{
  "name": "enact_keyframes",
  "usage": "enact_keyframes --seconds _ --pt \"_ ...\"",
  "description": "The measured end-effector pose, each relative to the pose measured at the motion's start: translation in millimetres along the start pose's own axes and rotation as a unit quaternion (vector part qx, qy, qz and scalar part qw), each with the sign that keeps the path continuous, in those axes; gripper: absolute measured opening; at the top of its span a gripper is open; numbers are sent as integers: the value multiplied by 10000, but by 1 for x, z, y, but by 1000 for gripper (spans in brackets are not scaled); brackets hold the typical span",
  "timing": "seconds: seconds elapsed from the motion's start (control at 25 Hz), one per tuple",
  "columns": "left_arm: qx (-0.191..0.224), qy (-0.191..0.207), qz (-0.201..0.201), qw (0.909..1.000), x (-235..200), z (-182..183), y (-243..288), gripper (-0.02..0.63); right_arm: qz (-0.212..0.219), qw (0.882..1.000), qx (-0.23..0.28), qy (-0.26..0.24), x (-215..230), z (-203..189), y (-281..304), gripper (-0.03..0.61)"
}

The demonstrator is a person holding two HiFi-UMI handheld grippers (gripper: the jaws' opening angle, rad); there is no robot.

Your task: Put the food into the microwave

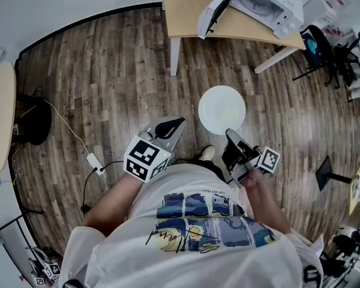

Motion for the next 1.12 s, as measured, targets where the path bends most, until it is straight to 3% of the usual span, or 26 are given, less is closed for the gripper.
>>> enact_keyframes --seconds 0.2,0.4,0.76,1.12 --pt "-55 -43 97 9999 -35 -3 -11 9 46 9998 77 183 6 -9 36 14" --pt "2 18 -129 9999 -44 12 23 9 -36 9996 240 111 10 21 44 14" --pt "28 347 -347 9988 -51 88 125 8 -13 9991 405 -132 30 152 74 14" --pt "-19 495 -544 9973 -58 144 230 9 -105 9980 621 -30 59 266 104 14"
Point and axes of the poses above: the fingertips, and each gripper's own axes: y forward along the fingers, x to its right, z out of its top, the point moved 5 cm from there along -y, backward along the fingers, and after that the axes turned 7 degrees about z, right-handed, at the moved point
